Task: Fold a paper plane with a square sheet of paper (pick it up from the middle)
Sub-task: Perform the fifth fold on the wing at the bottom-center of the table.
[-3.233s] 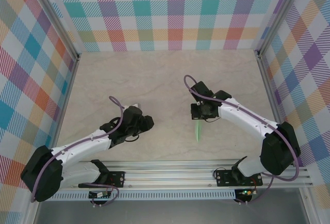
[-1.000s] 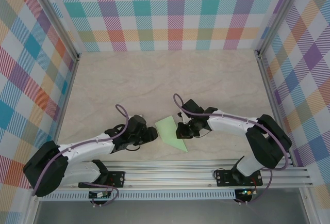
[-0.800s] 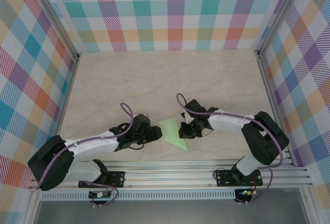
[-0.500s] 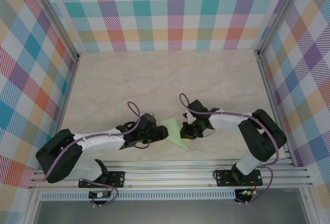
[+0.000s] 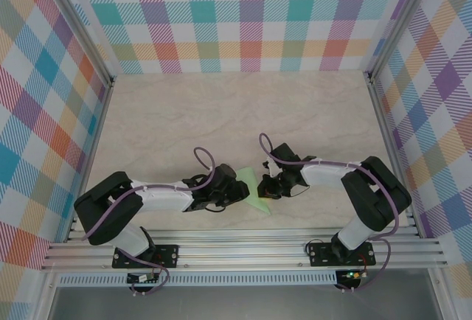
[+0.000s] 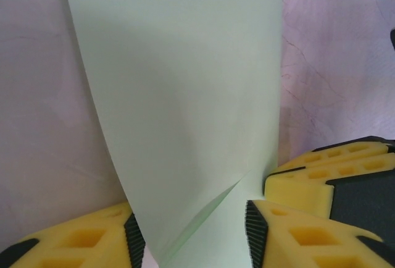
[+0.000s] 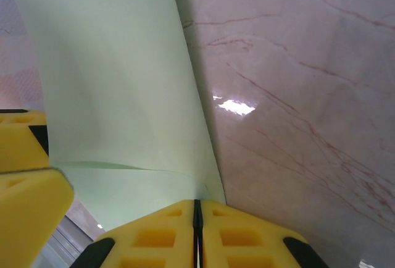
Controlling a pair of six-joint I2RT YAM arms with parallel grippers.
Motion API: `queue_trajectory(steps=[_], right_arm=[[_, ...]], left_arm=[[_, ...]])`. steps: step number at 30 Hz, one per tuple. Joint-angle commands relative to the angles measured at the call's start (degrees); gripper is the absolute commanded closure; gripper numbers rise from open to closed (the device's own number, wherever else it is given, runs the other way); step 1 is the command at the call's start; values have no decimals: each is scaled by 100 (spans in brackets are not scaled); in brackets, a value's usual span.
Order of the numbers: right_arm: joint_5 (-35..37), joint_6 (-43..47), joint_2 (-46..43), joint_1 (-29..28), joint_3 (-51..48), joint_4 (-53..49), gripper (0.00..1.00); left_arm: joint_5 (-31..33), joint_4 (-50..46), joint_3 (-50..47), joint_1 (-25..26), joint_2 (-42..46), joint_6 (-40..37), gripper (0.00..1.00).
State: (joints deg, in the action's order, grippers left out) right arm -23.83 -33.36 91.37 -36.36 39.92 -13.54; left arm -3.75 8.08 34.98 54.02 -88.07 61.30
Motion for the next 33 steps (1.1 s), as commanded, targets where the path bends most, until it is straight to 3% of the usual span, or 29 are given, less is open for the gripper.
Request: queue_trajectory(steps=[1,9,16,20,27,33], right_arm=[[123,197,-153,41,-164,-91,89],[269,495,-1150,42,-384,-32,83],[1224,585,-2398,-281,-914,157,66],[1777,677,-2723,-923,-1157,348,56],[3412,1324,-2567,-2196,-1414,1187,55],[3614,1903,-2381,-2474,-1637,1691,54]], left_arm=[[92,219,213,65,-114,112,59],[260,-385,506,21,-175,-25,90],[208,-665,716,3,-263,-44,91],[210,-685,744,-31,-281,36,91],[42,-598,835,-54,-317,88,92],[22,-561,860,-67,-305,93,92]])
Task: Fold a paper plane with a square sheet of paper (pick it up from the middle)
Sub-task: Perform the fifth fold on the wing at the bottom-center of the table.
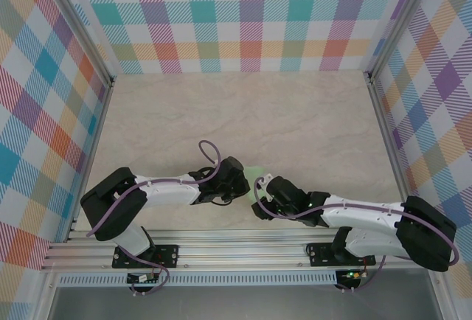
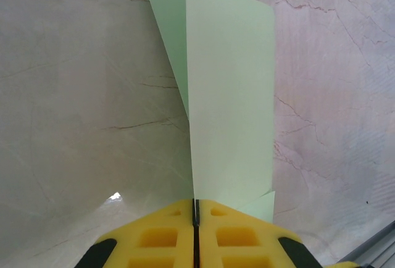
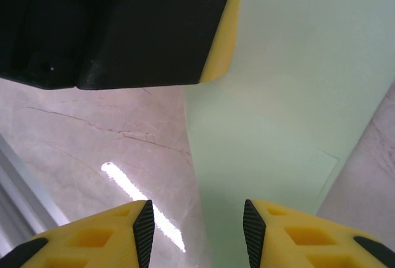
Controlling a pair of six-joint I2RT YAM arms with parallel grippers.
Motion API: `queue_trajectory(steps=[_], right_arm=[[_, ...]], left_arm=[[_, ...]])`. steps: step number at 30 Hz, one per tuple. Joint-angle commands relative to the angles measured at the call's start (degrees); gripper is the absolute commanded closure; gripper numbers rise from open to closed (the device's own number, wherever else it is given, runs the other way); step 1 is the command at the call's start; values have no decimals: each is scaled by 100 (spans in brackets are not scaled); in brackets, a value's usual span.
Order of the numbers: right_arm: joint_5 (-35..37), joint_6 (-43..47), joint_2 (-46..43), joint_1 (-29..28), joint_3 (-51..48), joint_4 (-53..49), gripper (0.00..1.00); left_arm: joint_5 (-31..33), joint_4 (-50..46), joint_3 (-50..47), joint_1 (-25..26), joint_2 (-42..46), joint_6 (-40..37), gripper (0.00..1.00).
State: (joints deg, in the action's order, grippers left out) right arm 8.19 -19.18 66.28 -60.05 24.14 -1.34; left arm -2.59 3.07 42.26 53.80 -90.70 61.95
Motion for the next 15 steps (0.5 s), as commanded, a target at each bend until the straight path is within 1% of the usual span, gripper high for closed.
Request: queue_trajectory(steps=[1,7,9,15], right_arm=[[466,547,167,-173,-59,497,54],[885,838,455,-439,-94,713,53],[1126,891,539,-545,-94,753,52],[1593,1127,742,-778,-69,638,51]], left_arm=[[-100,-51,137,-45,-55,27,92],[-154,-7,164,-53,-91,32,92],[-171,-15,177,-58,-89,23,92],[-197,-1,212,-71,-94,1,92]])
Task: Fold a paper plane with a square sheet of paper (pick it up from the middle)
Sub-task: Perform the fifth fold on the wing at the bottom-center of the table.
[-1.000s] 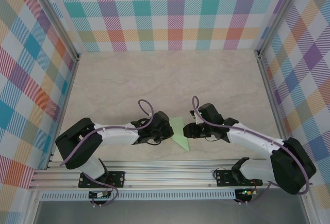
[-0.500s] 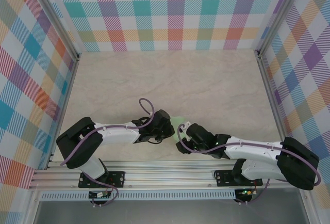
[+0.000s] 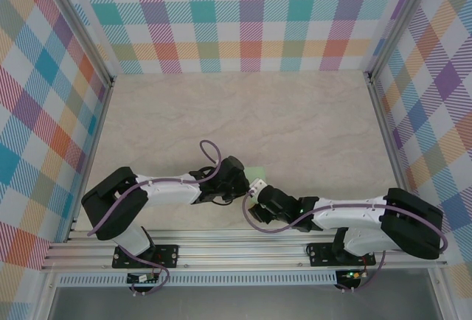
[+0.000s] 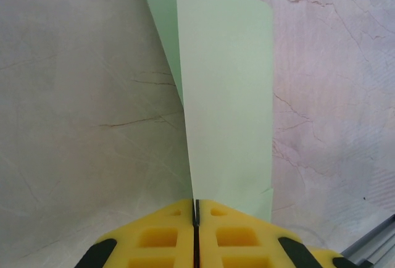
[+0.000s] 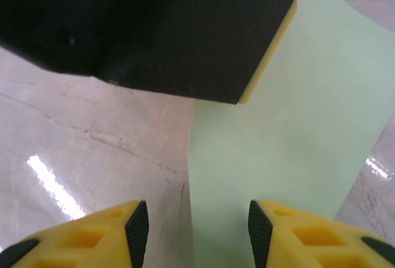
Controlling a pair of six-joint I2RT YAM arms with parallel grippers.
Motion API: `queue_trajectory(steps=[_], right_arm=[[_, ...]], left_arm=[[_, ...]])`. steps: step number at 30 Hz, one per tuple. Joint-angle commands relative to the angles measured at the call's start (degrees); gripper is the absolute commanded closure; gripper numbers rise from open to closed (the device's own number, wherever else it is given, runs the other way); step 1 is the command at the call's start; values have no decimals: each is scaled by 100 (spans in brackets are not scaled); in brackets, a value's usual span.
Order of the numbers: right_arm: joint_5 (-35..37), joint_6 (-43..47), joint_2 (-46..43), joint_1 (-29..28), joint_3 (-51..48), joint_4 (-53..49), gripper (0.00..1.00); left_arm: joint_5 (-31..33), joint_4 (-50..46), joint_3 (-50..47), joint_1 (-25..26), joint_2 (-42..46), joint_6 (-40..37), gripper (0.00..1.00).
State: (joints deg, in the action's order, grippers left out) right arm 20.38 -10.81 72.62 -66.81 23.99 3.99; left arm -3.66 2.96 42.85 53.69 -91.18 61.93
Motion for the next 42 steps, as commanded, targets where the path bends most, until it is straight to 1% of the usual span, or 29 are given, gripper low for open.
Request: queue_trajectory(steps=[1,6,10,14,16,19,22,24,28,30,32,36,42], right_arm=[[469,320,146,-132,-44,75,51],[700,498,221,-235,13,50,52],[749,673,398,-353,80,63,51],[854,626,460,-390,4,186,50],[907,527,347,-395,-67,241,50],[911,353,-103,-394,-406,509,49],[865,396,-516,-395,-610,489,47],[748,529,-584,-390,-626,532,45],[748,718,-327,-392,-579,689,46],[803,875,-194,-394,-614,928,46],[1004,1017,-94,-395,-656,1192,47],[1113,1413,155,-394,-670,1680,48],[1191,1464,566,-391,-524,1698,51]], left_arm=[[-91,16,147,-60,-41,0,92],[-124,44,149,-60,-49,-6,92],[-134,66,160,-59,-54,-6,92],[-121,95,128,-58,-2,-2,92],[-78,88,98,-61,49,2,91],[-29,82,19,-69,141,12,92],[-3,116,-30,-86,204,29,91],[-41,177,-48,-86,205,29,91],[-75,215,-21,-86,179,29,91],[-73,218,-15,-87,179,29,91],[-86,205,-3,-83,179,29,91],[-108,214,7,-94,182,25,91],[-126,205,22,-95,179,11,91]])
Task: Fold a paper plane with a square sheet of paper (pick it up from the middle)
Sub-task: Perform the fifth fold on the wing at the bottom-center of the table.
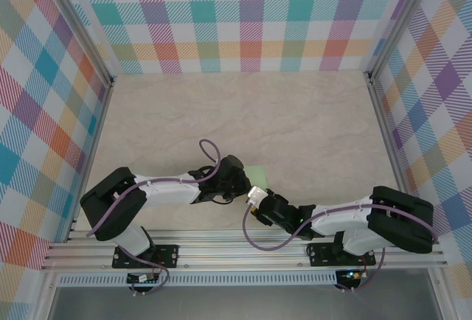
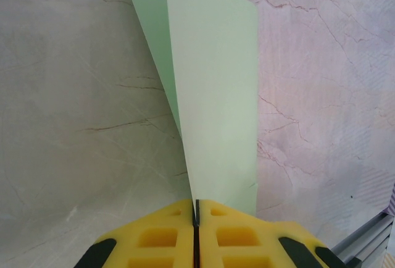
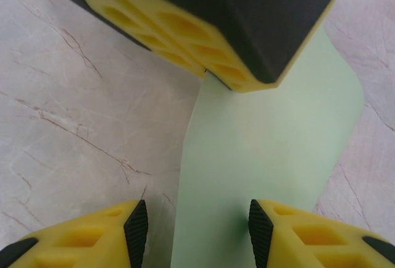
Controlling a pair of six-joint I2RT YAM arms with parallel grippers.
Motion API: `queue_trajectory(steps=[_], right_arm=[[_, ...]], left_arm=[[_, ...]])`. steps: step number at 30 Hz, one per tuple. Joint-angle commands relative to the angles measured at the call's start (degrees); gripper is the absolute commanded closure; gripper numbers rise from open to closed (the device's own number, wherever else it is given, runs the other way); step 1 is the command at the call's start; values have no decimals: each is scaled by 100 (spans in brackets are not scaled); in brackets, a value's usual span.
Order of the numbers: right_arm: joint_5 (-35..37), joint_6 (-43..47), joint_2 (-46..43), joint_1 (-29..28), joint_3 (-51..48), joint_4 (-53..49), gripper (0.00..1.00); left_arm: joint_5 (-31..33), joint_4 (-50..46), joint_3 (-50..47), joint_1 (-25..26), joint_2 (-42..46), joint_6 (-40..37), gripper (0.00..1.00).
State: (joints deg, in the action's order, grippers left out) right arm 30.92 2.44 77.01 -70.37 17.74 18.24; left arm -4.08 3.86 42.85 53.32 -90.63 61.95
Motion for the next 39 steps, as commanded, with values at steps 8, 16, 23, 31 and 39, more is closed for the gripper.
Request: queue_trajectory(steps=[8,16,23,31,39], right_arm=[[189,25,115,-38,97,272,63],[160,-322,86,-38,160,66,80],[-446,-1213,50,300,145,-116,93],[-2217,-2050,-205,1276,-50,101,99],[-3499,-2694,-321,2128,-192,346,99]], left_arm=[[-93,72,56,-67,97,-8,91],[-58,-6,76,-67,103,-16,91],[53,-123,108,-67,200,-25,82],[415,-399,10,-67,703,-113,58],[586,-249,-225,-67,1181,-205,51]])
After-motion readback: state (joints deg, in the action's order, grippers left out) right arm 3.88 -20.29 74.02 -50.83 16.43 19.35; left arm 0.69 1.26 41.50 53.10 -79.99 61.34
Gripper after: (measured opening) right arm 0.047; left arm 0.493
